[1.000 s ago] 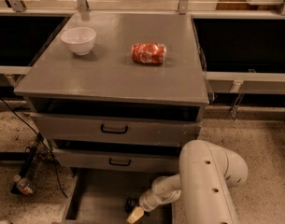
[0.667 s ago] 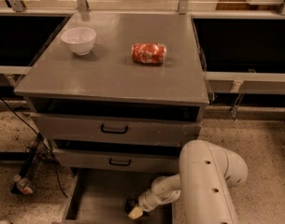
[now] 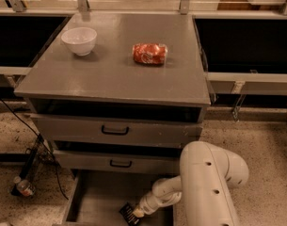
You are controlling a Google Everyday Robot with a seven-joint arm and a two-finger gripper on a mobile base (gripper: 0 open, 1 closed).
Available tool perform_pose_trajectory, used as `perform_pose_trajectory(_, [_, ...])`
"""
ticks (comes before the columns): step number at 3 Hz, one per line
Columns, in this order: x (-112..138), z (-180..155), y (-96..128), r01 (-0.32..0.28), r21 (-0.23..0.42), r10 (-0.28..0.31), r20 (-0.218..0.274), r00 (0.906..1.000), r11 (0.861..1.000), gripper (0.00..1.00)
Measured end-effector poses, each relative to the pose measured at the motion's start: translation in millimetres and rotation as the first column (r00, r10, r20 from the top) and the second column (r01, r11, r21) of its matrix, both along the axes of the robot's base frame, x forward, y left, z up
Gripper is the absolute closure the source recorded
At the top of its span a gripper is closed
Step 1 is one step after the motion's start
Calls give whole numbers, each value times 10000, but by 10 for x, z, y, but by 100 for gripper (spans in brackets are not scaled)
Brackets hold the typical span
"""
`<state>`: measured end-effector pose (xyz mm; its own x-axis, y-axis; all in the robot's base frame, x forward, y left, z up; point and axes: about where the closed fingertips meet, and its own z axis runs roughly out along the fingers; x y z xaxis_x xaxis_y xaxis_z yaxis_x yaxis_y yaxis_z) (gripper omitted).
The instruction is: Pick rxbar chocolate from bottom drawer and place on counter
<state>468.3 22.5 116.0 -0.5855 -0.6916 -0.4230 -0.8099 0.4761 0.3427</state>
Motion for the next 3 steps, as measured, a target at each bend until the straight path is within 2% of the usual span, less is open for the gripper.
perform_pose_trajectory(1, [0, 0, 0, 0, 0, 0, -1, 10000, 10000, 100])
perform_pose_trajectory(2, [-1, 0, 0, -1, 0, 1, -1, 10000, 10000, 97])
perform_pose_trajectory(3, [-1, -1, 1, -1, 0, 1, -2, 10000, 10000, 73])
